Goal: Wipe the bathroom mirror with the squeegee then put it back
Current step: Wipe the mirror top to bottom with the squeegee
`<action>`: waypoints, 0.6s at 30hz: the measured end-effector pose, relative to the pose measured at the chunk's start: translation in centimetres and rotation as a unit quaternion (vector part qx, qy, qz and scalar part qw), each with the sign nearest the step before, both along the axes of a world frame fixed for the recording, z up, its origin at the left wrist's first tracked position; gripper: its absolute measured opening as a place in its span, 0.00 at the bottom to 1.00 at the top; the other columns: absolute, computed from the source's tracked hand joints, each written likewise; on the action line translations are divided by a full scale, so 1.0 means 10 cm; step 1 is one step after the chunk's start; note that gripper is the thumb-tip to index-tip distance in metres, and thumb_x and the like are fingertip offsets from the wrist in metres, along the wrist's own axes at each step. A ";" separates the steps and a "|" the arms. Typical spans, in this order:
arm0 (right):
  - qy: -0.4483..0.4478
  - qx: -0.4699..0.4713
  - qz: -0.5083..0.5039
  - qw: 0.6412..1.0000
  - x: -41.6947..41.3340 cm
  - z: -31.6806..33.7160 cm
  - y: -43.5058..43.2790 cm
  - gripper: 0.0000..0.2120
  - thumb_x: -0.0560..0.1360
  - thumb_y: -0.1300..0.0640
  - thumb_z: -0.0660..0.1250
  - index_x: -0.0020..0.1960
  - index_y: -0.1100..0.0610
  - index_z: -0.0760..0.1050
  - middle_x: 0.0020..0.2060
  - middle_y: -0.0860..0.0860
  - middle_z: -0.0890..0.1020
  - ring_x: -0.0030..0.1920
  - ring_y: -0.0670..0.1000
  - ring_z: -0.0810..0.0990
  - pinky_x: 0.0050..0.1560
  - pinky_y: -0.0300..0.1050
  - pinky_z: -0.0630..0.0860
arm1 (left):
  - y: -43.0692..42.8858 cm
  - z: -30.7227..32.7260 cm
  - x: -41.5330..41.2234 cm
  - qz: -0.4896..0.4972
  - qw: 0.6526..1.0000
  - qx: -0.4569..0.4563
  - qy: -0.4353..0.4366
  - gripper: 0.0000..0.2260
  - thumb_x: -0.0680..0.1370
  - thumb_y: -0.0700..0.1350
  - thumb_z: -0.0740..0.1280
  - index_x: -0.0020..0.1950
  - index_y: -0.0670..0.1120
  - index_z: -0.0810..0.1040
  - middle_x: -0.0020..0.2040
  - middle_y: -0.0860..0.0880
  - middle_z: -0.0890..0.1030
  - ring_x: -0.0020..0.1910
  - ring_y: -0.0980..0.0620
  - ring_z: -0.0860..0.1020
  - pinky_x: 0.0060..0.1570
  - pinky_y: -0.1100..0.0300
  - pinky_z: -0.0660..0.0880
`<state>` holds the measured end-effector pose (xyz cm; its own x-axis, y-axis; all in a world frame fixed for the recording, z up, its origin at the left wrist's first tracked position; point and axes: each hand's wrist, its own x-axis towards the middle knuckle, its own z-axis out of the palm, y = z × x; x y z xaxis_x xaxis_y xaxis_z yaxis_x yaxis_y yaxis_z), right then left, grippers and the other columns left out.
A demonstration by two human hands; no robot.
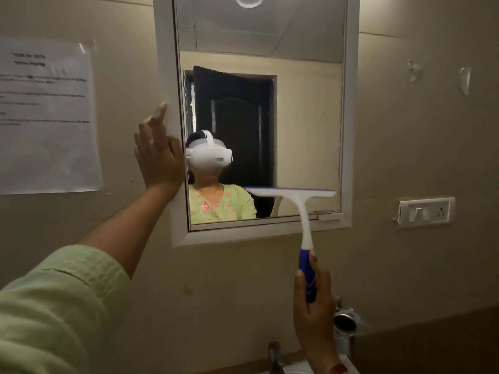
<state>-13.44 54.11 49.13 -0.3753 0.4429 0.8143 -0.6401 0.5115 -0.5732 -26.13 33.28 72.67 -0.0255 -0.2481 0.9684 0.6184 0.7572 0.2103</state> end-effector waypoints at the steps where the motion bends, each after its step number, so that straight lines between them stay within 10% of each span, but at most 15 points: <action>1: -0.009 -0.007 0.008 1.000 0.02 -0.07 -0.02 0.21 0.75 0.52 0.59 0.62 0.30 0.63 0.32 0.51 0.74 0.27 0.44 0.73 0.25 0.33 0.70 | 0.00 0.00 0.00 0.001 1.000 -0.002 -0.003 0.23 0.75 0.35 0.54 0.70 0.46 0.66 0.58 0.38 0.73 0.52 0.41 0.72 0.47 0.56 0.66; 18: -0.025 0.035 0.008 0.999 0.05 -0.18 -0.09 0.22 0.74 0.51 0.60 0.65 0.34 0.63 0.40 0.48 0.76 0.26 0.45 0.72 0.24 0.38 0.73 | 0.01 -0.01 0.03 -0.021 1.000 -0.003 -0.009 0.23 0.74 0.34 0.54 0.69 0.45 0.67 0.58 0.37 0.73 0.54 0.39 0.71 0.53 0.52 0.66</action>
